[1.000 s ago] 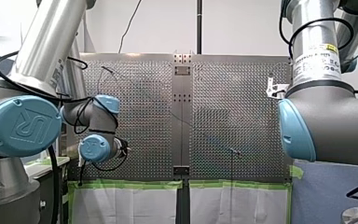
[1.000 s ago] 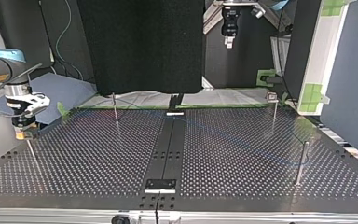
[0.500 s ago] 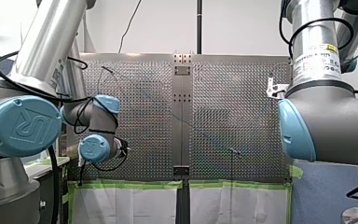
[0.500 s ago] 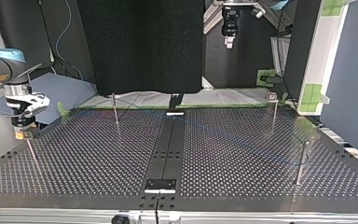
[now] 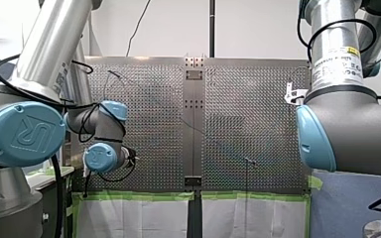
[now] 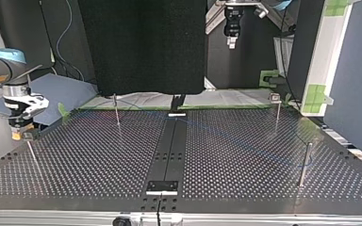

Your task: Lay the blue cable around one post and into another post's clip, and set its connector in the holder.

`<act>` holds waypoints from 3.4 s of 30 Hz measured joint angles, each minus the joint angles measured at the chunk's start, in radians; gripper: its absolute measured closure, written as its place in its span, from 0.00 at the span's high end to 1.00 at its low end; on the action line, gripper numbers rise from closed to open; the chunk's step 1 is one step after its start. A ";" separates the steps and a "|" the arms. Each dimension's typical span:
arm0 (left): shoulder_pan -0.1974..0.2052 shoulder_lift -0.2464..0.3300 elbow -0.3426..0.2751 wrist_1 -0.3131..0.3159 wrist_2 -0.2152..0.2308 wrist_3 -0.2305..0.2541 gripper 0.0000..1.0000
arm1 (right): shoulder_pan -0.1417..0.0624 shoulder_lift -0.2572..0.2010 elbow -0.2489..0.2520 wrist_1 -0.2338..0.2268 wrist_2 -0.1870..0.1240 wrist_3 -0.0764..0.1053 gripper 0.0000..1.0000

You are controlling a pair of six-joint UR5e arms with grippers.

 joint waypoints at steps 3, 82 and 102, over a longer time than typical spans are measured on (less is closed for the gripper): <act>0.000 0.000 0.000 0.000 0.000 0.000 1.00 | 0.000 0.000 0.000 0.004 0.019 -0.003 0.99; -0.011 0.005 0.007 0.100 0.083 -0.115 1.00 | 0.471 -0.151 0.427 -0.259 0.479 -0.122 0.99; 0.000 0.159 0.069 0.035 -0.027 -0.062 1.00 | 0.652 -0.054 0.425 -0.319 0.415 -0.125 0.99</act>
